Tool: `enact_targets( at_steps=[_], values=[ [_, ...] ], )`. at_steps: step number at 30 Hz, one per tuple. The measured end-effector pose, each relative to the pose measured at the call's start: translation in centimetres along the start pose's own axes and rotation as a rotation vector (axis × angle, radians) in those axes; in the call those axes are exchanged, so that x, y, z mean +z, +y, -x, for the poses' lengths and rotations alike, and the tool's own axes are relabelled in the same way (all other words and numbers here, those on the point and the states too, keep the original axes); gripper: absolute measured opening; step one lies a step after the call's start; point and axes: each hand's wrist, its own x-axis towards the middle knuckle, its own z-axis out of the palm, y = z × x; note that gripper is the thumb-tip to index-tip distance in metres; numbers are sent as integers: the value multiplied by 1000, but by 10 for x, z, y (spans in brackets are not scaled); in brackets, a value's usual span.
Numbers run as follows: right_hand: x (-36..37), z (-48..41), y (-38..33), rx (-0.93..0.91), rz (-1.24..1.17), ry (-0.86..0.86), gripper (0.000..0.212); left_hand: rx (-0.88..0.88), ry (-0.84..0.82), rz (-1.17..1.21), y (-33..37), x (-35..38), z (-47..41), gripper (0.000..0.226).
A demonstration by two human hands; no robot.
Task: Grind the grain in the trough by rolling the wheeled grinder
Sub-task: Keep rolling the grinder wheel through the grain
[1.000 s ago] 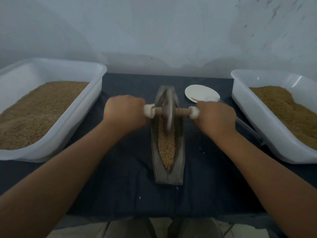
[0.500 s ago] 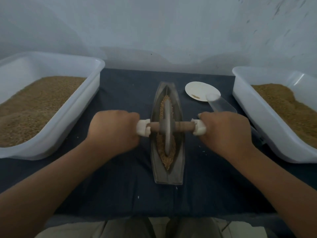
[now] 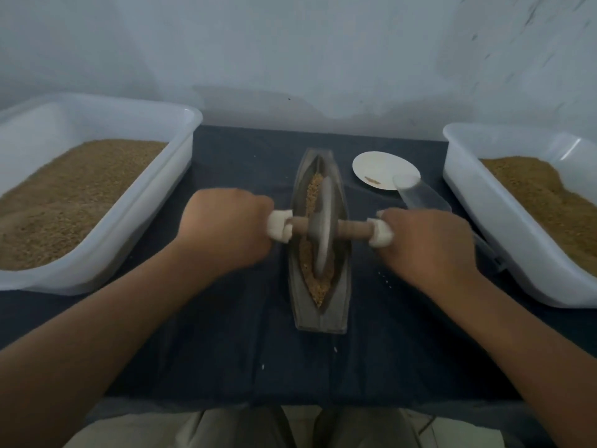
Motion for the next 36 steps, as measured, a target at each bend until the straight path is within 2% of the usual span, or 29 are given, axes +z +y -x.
enact_targets(
  at_steps=[3, 5, 8, 12, 15, 17, 19, 22, 24, 27, 31, 34, 36],
  values=[
    [-2, 15, 4, -43, -72, -5, 47, 39, 47, -41, -2, -5, 14, 43],
    [4, 0, 2, -27, -24, -1, 45, 30, 2, -14, -2, 1, -2, 37],
    [27, -44, 1, 15, 55, 15, 44, -70, -63, 79, -4, 15, -44, 36],
    [34, -82, 1, 45, 59, 9, 38, -146, -27, 141, -4, 26, -67, 44],
    [26, -63, 0, 18, 82, -24, 39, -130, -25, 102, -3, 23, -50, 37],
    [16, -37, -1, -8, 84, 19, 45, -86, -9, 58, -5, 19, -27, 34],
    [6, -13, 1, -47, 66, 44, 44, -15, 38, 33, -6, 13, -3, 38],
    [0, 10, 4, -60, 36, -10, 37, 20, 92, 21, -3, 7, 15, 52],
    [5, 1, 2, -31, 46, 2, 38, 9, 82, 8, -4, 15, 6, 47],
    [22, -41, -2, 13, 92, 41, 41, -93, -36, 71, -8, 29, -35, 33],
    [33, -87, -2, 70, 75, -1, 38, -151, -28, 119, -9, 28, -79, 35],
    [32, -71, -1, 84, 21, -108, 44, -118, -40, 103, -4, 14, -68, 33],
    [21, -42, -2, 64, 11, -77, 46, -72, -46, 69, -2, 7, -41, 32]
  ],
)
